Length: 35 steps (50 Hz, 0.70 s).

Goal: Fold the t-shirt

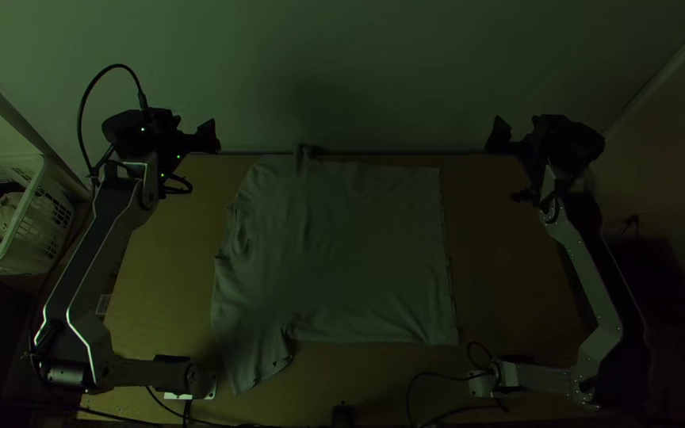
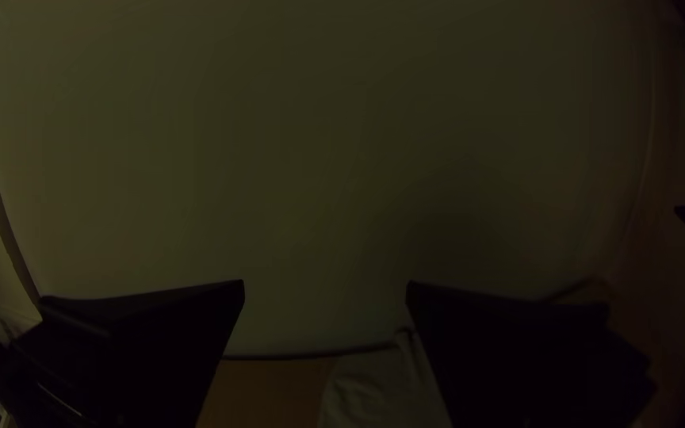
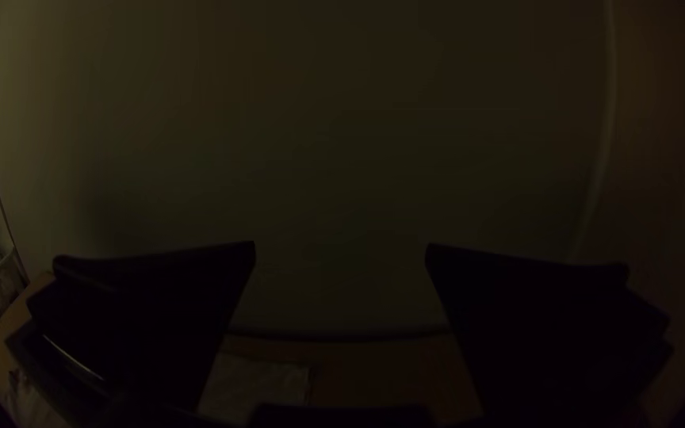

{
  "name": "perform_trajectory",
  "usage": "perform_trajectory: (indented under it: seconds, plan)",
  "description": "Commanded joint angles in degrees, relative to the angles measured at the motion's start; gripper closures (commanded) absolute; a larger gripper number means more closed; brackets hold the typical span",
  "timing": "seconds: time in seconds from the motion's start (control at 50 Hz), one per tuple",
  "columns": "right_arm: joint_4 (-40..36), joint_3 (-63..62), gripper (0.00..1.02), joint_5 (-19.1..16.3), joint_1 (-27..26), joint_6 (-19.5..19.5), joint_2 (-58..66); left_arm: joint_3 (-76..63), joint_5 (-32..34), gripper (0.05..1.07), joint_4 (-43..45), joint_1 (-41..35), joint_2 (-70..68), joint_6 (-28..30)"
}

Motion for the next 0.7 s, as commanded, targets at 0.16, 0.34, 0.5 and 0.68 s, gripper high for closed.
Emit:
perform_trajectory:
  seconds: [0.16,0.34,0.5,0.68]
  plan:
    - [-2.7,6.97,0.04,0.5,1.67,1.73,9.42,14.83,-0.18,0.1,-7.55,-1.61,14.13,-3.08]
    - [-10.26,14.09,0.04,0.76,1.5,6.3,17.33,29.24,-0.36,0.1,-19.86,-1.52,26.44,-6.59]
    - [-12.02,16.02,0.04,0.76,2.02,7.53,20.67,33.64,-0.8,0.11,-20.83,-1.52,32.94,-7.21]
    - [-14.13,16.72,0.04,0.76,2.99,9.2,23.31,38.12,-0.8,0.11,-23.64,-1.78,40.24,-7.12]
